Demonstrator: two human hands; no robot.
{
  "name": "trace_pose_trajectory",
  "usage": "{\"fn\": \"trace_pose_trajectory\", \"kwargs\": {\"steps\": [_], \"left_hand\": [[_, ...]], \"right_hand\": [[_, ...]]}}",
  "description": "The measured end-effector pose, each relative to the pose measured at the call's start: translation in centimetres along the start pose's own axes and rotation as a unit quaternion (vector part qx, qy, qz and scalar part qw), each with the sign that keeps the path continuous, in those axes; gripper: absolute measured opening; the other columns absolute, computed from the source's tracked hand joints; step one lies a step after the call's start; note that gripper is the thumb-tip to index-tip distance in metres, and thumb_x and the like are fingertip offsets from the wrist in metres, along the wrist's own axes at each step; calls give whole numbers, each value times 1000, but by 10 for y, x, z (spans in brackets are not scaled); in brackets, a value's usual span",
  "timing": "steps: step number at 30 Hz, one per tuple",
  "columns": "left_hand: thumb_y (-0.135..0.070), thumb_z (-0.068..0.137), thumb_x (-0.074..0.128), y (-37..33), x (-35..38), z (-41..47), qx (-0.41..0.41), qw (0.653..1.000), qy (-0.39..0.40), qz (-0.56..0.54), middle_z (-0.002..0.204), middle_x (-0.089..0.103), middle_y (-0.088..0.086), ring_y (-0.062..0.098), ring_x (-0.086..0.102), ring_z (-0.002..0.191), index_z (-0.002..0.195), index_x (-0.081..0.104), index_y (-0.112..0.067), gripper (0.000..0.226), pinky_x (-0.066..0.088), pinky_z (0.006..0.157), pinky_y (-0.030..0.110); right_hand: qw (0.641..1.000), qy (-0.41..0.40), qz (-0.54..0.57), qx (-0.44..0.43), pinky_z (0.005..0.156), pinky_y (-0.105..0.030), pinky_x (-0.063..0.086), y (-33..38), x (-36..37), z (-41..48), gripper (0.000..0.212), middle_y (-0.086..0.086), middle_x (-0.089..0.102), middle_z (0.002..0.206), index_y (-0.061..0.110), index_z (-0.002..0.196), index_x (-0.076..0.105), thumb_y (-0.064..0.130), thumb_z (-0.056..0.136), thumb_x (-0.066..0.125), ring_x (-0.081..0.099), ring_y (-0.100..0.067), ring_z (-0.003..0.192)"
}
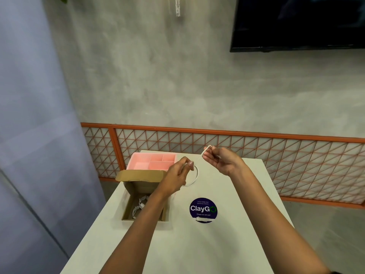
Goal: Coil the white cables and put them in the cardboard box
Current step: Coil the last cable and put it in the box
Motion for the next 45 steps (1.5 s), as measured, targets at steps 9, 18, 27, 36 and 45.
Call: {"fn": "trace_pose_trajectory", "kwargs": {"steps": [9,18,27,36,45], "left_hand": [[-39,98,35,-3,12,-4,-72,976,55,-198,64,24,-3,6,26,51,76,36,-16,32,28,46,16],[-41,96,45,-7,-1,-2,-36,992,38,-117,65,43,8,12,34,50,100,52,-11,32,32,50,23],[-39,98,42,-7,-1,0,-36,992,38,-118,62,24,1,12,24,50,84,47,-22,23,24,48,23],[-35,100,39,-7,3,1,-42,989,52,-135,49,40,-15,7,28,45,102,55,-14,26,27,44,19],[-37,100,40,0,-6,6,-48,996,4,-73,83,69,1,13,67,70,109,58,-18,27,52,58,25]], "right_hand": [[998,-40,42,-2,89,-33,50,-19,-24,19,30,-8,55,74,-1,78,57,1,100,37,61,-8,47],[951,-45,-289,-98,88,-30,34,-33,-39,23,21,1,62,110,8,109,69,16,94,57,49,-16,105],[885,-6,-426,-188,64,-18,52,-20,-19,20,9,-8,70,76,7,90,69,15,87,68,66,-15,67],[987,52,-138,-58,59,-22,58,-32,-5,20,13,-15,70,77,-9,98,62,0,90,59,71,-13,63],[930,184,-314,44,79,-35,54,-55,17,2,38,-4,67,92,13,95,63,44,98,41,61,-15,88]]}}
Point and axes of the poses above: each hand's wrist, its own z-axis towards the middle knuckle, its own x-axis out of the palm, y = z × x, the point moved 9 cm from there along z, towards the middle knuckle
